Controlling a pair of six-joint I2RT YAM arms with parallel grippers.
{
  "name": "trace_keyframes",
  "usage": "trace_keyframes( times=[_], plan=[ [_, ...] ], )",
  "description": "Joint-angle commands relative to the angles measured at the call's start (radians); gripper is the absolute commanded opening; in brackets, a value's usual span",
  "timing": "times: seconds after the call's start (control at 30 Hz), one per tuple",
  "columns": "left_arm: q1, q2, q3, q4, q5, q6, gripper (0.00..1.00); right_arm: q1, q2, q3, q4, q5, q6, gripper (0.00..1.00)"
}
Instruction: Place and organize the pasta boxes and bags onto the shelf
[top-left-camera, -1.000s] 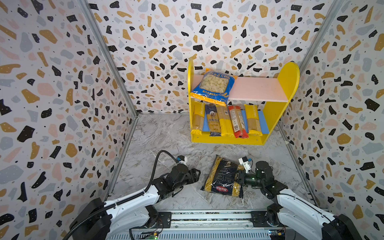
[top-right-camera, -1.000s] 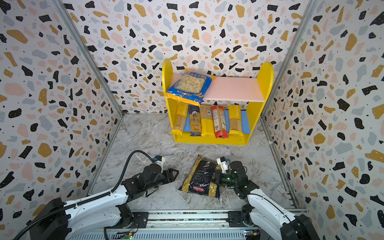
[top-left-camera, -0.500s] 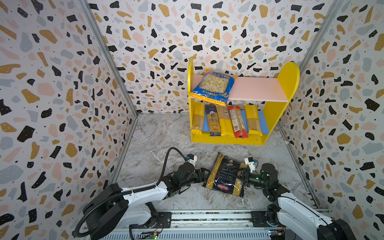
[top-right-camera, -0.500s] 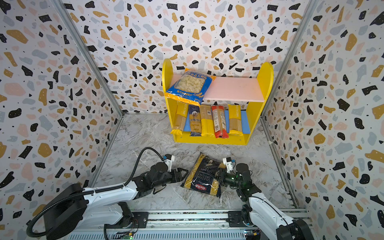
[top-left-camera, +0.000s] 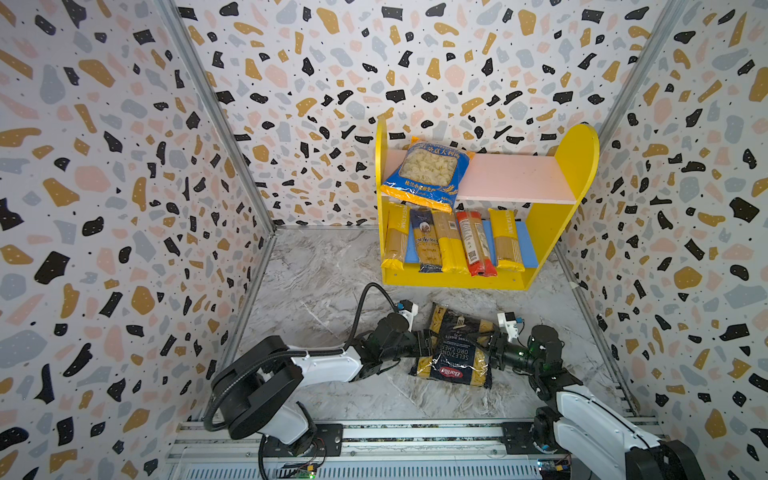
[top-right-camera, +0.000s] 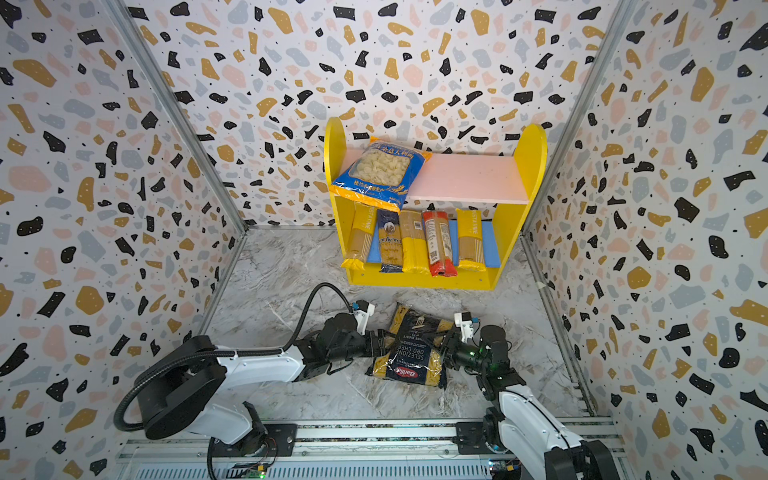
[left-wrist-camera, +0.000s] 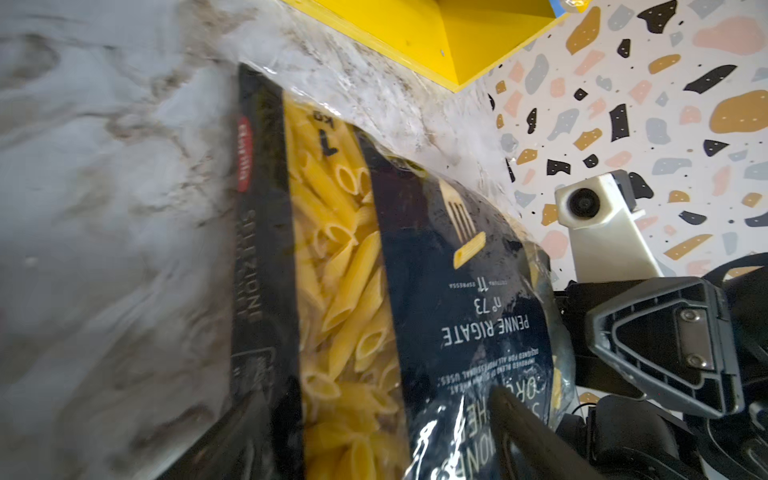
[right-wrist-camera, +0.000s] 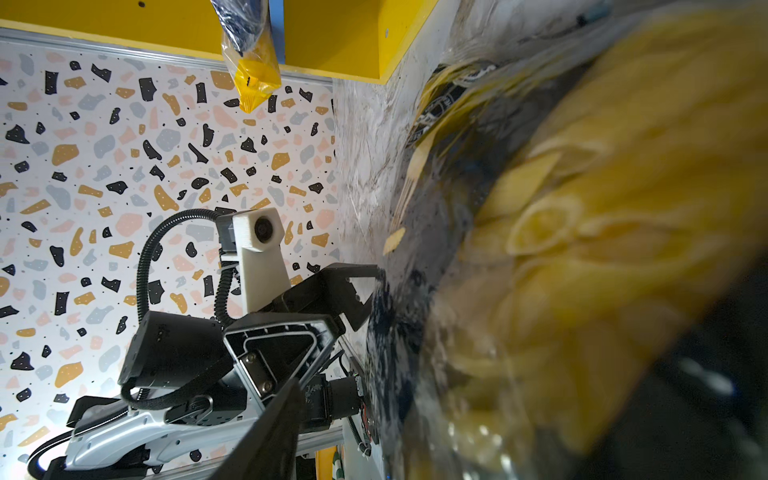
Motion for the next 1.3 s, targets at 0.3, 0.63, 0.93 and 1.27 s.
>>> trace_keyframes(
  times=[0.3,0.63,0.93,1.27],
  plan=[
    [-0.042,0.110,-0.029,0.203,0.121,-0.036,0.68,-0.014,0.220,0.038,0.294,-0.054,0.008,0.61],
    [-0.061,0.082,-0.072,0.201,0.132,-0.025,0.61,-0.014,0.330,0.088,0.350,-0.057,-0.028,0.64],
    [-0.073,0.091,-0.104,0.234,0.140,-0.034,0.59,-0.012,0.463,0.086,0.504,-0.089,0.010,0.40],
    [-0.106,0.099,-0.122,0.265,0.125,-0.049,0.58,0.028,0.543,0.132,0.614,-0.148,0.023,0.16]
  ],
)
